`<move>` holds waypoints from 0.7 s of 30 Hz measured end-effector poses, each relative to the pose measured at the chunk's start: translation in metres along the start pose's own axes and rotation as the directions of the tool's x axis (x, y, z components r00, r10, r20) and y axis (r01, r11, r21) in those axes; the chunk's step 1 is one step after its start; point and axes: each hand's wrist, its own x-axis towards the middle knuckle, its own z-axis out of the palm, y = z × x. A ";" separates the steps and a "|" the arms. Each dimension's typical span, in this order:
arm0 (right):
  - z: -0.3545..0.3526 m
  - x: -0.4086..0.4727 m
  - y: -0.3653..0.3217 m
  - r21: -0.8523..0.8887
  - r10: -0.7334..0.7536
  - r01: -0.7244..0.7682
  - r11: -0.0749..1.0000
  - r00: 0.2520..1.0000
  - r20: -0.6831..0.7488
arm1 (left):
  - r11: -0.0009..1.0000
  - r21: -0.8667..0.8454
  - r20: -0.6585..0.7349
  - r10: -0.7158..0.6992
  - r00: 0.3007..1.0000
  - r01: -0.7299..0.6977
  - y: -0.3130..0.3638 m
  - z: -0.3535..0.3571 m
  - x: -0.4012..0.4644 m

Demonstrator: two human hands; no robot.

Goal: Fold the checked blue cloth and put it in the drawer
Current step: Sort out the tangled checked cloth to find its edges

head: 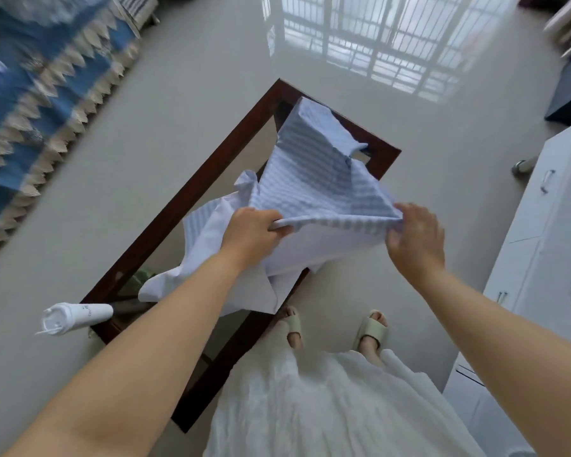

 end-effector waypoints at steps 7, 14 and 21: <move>-0.067 -0.020 0.019 0.330 -0.378 0.372 0.867 0.924 -0.049 | 0.963 -0.097 0.224 0.267 0.937 -0.251 0.191 0.012 0.015; -0.125 -0.032 0.125 0.136 -0.164 0.180 0.974 0.979 -0.121 | 0.768 0.440 0.456 0.255 0.852 -0.465 0.244 0.048 0.047; -0.158 -0.054 0.214 0.138 0.322 -0.304 0.943 0.937 -0.135 | 0.846 0.229 0.362 0.385 0.849 -0.482 0.255 0.095 0.068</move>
